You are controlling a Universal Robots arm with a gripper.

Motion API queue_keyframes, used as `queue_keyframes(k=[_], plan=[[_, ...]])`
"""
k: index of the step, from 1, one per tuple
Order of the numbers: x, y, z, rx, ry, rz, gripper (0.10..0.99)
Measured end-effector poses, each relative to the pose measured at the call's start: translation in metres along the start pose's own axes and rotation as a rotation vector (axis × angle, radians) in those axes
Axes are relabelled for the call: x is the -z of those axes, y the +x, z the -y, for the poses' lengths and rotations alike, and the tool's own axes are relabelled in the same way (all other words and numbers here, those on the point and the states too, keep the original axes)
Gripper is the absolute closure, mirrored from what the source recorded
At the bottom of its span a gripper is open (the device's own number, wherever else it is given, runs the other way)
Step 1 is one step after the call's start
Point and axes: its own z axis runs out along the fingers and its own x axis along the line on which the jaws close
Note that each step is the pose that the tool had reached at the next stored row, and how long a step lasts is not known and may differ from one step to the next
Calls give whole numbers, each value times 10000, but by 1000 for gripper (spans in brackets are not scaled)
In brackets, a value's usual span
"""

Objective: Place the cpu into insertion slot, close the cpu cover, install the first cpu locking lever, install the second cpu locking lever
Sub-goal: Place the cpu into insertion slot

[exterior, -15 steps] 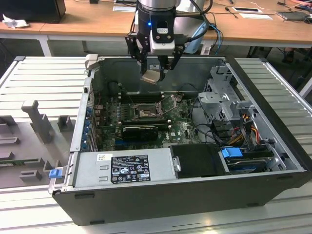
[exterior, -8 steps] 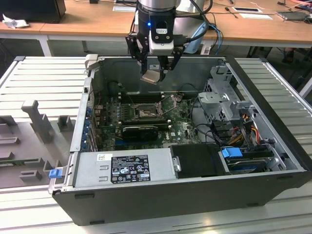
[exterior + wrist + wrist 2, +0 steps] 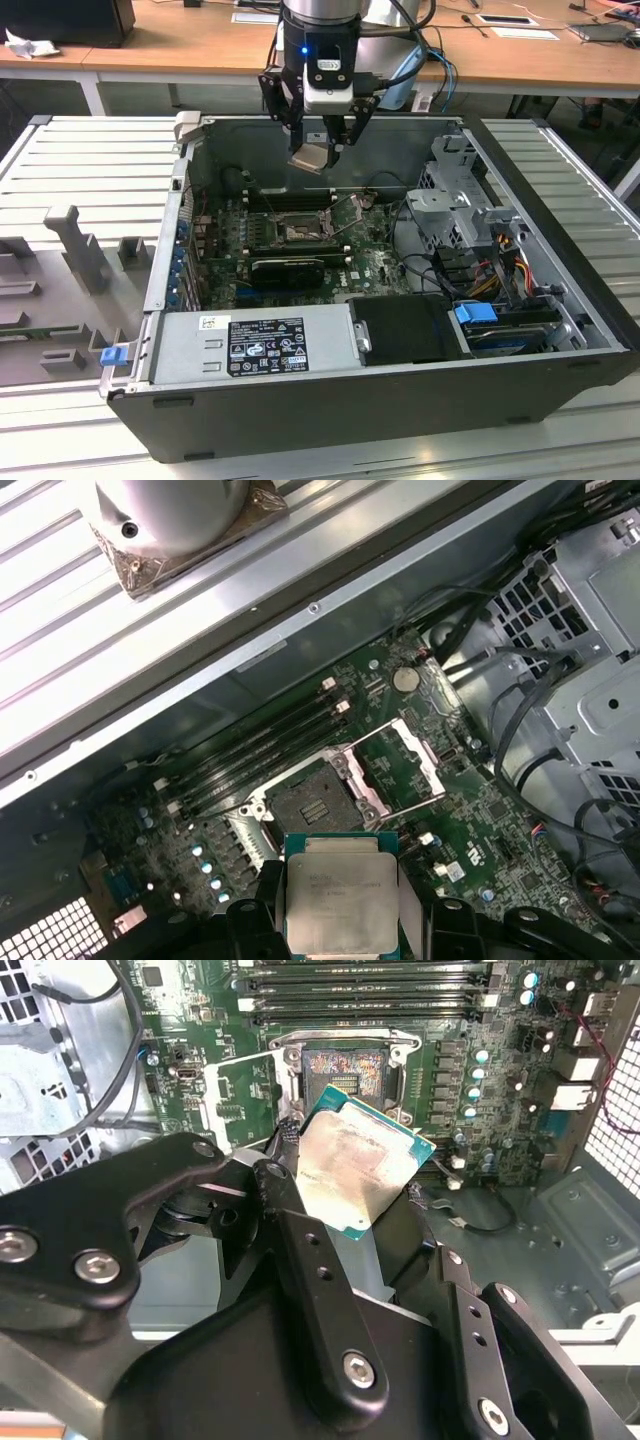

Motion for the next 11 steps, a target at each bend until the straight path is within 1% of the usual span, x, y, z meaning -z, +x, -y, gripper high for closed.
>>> queue_keyframes(k=[11], plan=[[-5, 0, 0, -313, -7, 28, 545]])
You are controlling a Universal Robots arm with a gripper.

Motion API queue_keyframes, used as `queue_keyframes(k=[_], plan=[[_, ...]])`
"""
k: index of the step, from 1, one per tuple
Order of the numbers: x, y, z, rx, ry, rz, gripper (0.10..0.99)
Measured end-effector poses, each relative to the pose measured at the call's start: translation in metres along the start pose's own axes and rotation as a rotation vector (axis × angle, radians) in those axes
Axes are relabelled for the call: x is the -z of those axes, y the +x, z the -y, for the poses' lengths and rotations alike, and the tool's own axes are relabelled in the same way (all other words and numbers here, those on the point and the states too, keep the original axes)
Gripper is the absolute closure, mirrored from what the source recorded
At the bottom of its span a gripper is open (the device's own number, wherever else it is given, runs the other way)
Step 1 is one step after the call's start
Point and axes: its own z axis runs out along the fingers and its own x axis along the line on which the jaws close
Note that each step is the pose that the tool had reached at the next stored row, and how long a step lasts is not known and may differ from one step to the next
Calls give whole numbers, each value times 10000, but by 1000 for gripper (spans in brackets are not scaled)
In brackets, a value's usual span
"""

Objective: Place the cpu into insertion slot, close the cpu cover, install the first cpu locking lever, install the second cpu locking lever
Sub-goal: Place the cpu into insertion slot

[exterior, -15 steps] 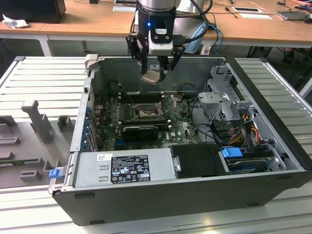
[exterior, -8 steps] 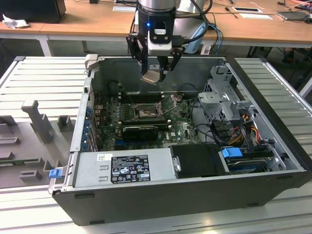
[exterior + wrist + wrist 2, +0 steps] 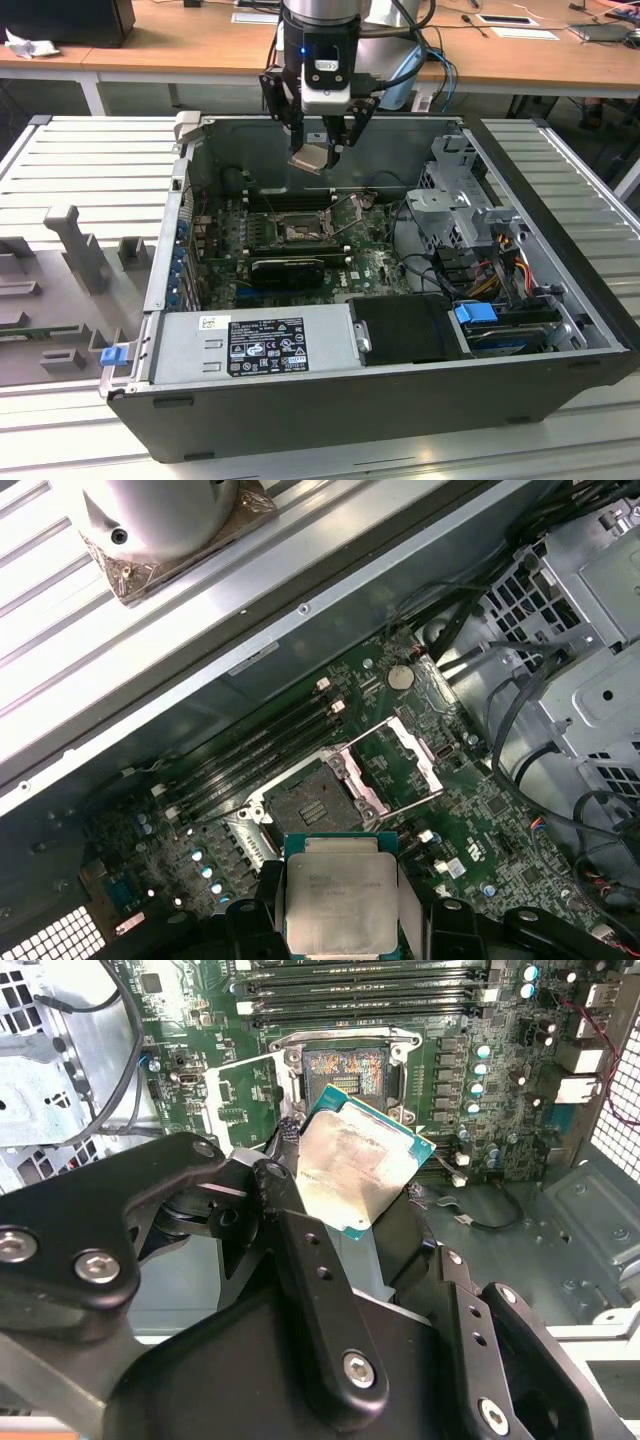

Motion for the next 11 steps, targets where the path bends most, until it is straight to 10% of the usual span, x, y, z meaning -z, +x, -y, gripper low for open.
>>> queue_keyframes(k=[11], plan=[[-8, 0, 1, -402, -9, 35, 545]])
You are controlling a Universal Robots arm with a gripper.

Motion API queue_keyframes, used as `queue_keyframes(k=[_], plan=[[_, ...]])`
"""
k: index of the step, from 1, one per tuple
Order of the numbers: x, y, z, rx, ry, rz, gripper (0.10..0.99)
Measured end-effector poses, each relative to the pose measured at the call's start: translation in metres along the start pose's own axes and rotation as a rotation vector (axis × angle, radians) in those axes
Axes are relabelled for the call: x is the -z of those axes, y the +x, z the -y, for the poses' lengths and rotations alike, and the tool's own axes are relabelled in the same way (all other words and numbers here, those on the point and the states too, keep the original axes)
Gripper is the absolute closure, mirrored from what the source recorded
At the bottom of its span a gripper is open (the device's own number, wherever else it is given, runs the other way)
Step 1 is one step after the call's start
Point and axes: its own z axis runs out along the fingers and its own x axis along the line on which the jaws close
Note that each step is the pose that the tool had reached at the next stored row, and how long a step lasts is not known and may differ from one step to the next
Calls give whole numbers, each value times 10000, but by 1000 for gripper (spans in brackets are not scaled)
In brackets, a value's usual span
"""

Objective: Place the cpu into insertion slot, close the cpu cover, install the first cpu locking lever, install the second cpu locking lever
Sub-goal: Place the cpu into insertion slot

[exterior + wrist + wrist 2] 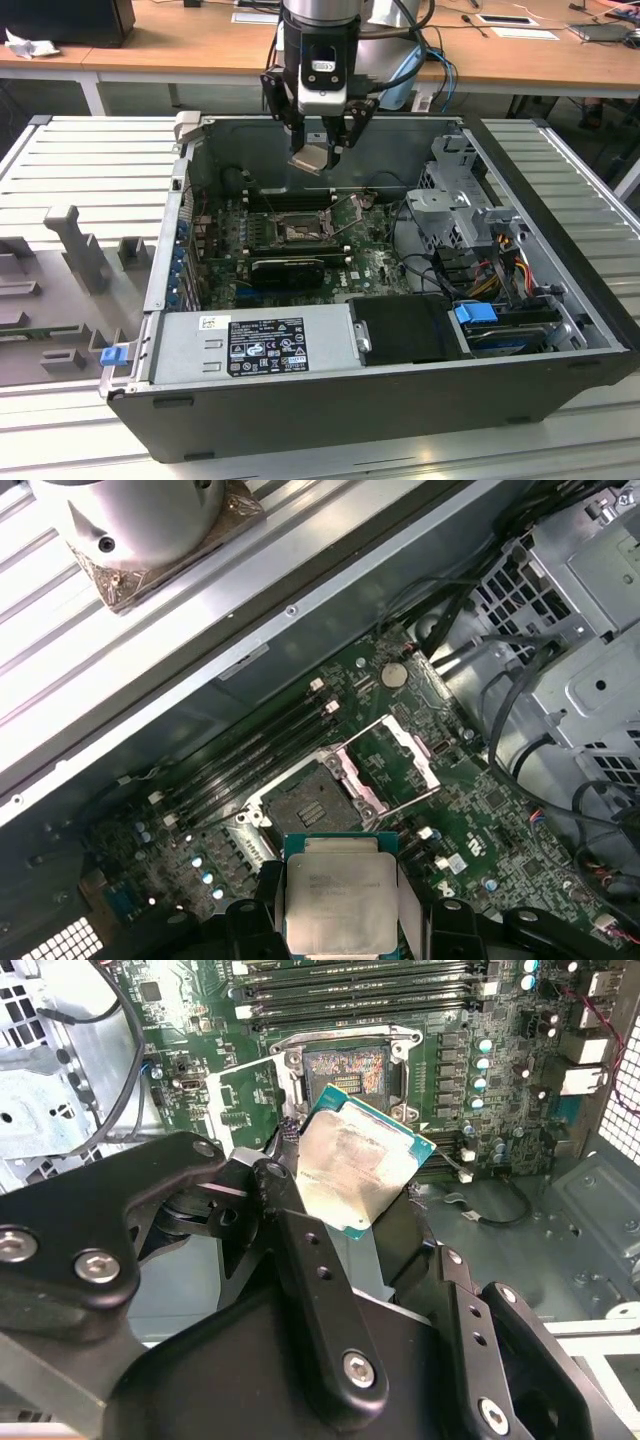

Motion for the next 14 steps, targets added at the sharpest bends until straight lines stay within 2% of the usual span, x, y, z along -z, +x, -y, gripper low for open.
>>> queue_keyframes(k=[14], plan=[[-20, 0, 1, -646, -4, 66, 545]])
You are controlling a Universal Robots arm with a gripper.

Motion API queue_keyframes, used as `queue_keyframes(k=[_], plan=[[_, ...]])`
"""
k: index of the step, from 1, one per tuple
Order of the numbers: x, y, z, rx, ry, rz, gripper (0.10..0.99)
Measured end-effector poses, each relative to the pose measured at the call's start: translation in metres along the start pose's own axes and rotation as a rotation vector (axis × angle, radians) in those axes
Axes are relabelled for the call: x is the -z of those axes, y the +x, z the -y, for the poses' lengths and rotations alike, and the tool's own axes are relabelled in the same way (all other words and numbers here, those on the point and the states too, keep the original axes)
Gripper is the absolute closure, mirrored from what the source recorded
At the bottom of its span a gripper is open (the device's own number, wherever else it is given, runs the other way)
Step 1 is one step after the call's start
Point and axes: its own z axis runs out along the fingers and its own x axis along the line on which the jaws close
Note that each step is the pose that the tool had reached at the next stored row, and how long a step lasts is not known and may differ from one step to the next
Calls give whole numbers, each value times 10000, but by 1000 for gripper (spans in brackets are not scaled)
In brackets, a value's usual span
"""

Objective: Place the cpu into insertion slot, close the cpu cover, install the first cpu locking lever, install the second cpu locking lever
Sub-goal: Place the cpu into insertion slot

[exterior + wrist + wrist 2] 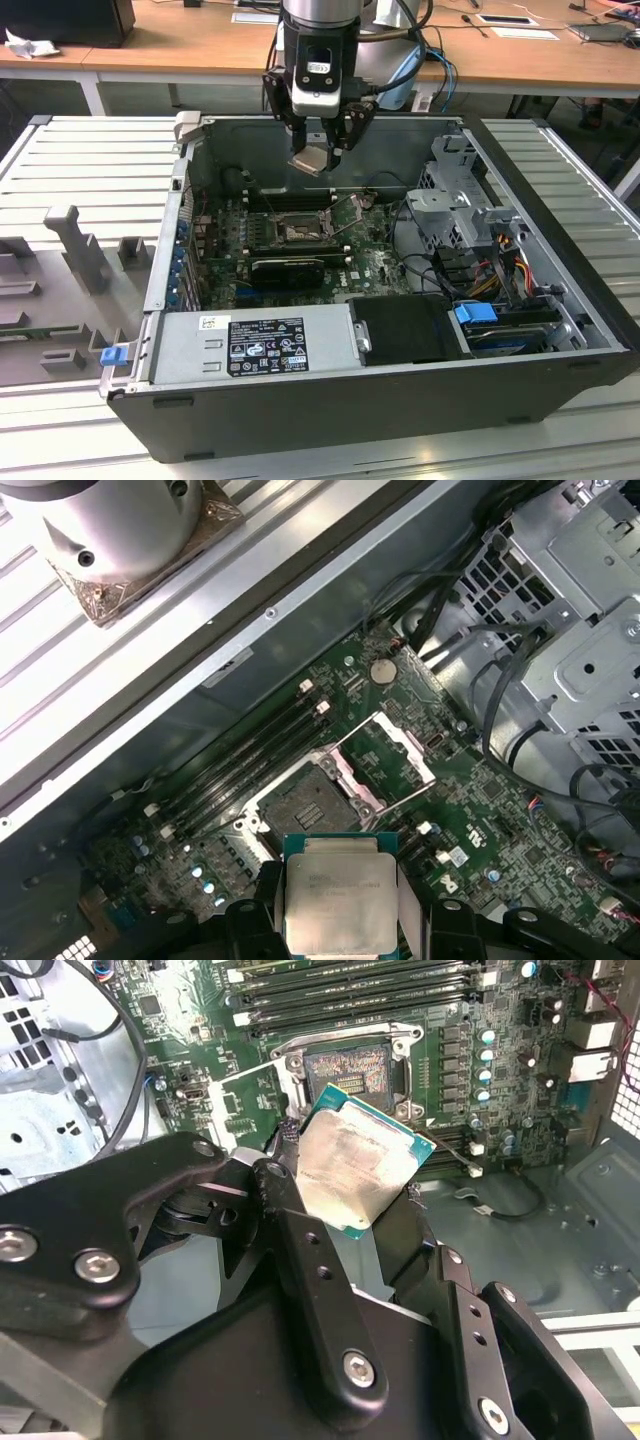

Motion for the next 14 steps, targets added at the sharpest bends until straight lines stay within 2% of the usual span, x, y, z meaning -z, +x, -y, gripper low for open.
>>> queue_keyframes(k=[14], plan=[[-19, 0, 0, -748, 2, 76, 545]])
